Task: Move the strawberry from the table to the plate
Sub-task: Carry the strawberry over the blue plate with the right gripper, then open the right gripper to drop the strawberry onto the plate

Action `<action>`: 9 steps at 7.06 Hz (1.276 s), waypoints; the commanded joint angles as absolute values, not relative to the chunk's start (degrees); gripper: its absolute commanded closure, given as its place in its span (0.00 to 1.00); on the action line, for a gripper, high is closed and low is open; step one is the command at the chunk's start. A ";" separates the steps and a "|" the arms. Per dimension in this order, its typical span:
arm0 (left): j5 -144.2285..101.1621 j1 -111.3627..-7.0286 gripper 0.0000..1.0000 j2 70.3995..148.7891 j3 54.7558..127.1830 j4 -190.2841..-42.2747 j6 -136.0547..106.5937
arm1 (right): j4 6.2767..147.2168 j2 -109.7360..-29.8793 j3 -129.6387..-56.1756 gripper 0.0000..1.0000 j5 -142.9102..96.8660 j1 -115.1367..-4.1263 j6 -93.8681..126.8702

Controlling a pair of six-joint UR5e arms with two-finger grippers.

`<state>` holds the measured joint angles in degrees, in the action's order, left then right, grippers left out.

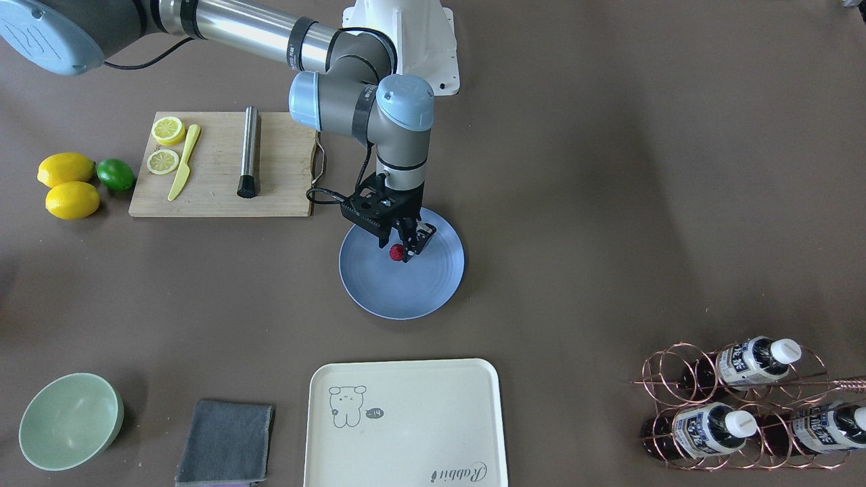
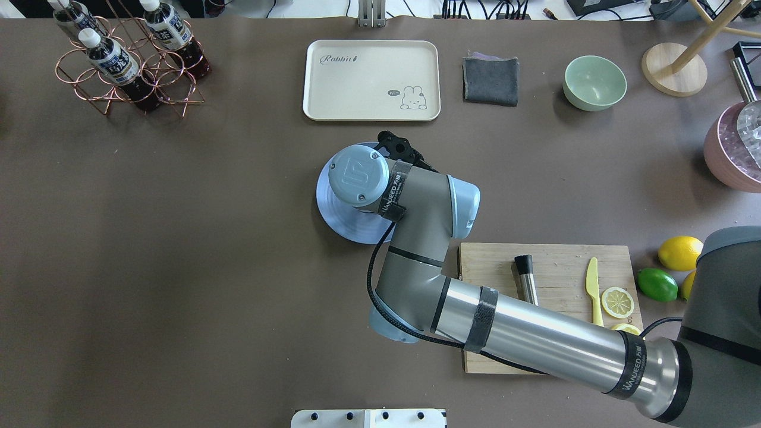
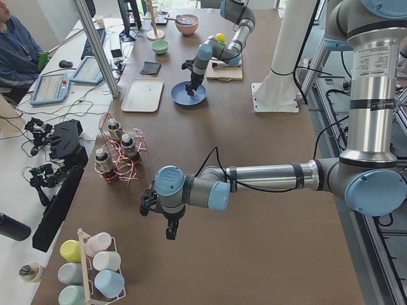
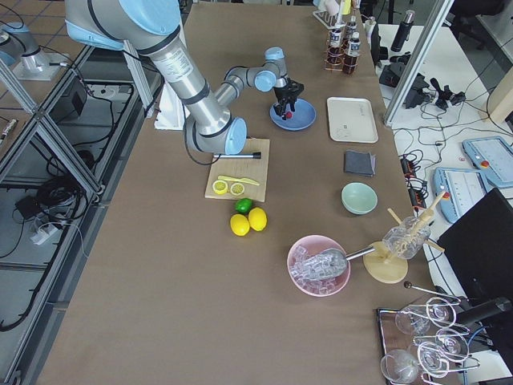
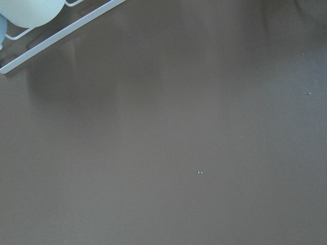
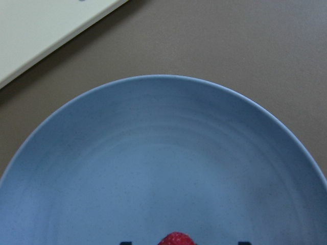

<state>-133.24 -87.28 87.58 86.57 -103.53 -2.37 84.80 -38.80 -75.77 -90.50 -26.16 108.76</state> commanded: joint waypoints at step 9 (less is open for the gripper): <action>-135.79 -87.28 0.01 87.10 86.75 -102.40 -2.46 | 101.43 -64.81 -100.70 0.00 -117.95 -58.32 45.63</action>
<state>-135.56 -87.28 86.97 86.56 -102.74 -2.46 100.53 -58.57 -97.71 -116.32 -52.82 58.54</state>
